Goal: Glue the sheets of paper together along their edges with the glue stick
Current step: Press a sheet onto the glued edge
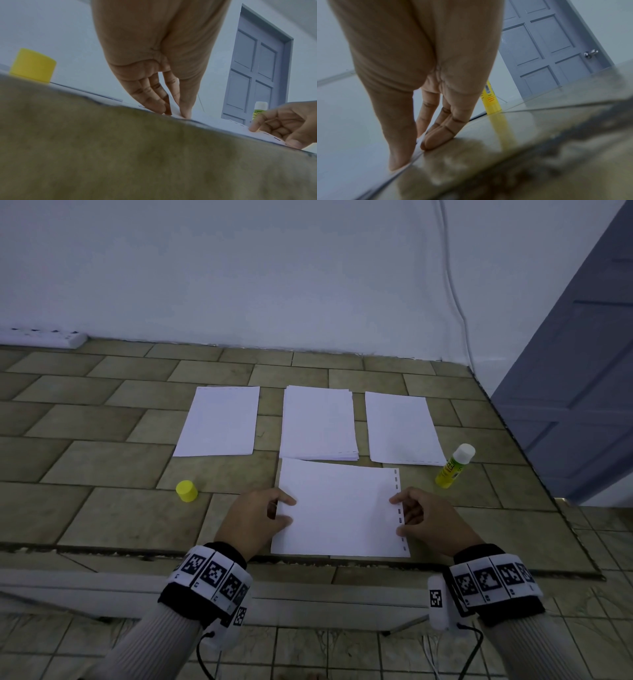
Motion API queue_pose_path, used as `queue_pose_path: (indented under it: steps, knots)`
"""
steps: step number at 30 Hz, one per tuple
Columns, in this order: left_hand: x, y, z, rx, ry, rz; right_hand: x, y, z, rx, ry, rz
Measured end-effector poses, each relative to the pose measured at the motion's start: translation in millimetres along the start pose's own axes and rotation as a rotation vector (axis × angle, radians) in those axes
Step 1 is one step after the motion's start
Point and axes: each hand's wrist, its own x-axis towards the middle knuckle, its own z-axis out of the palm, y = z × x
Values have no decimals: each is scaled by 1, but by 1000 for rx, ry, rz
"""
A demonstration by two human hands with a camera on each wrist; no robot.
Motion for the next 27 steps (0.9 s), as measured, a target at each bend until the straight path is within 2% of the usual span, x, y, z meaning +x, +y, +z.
queue_pose_path:
  steps: [15, 27]
  knots:
    - [1, -1, -2, -29, -21, -34, -1, 3, 1, -10, 8, -11]
    - [0, -4, -2, -4, -33, -10, 0, 3, 2, -4, 13, -25]
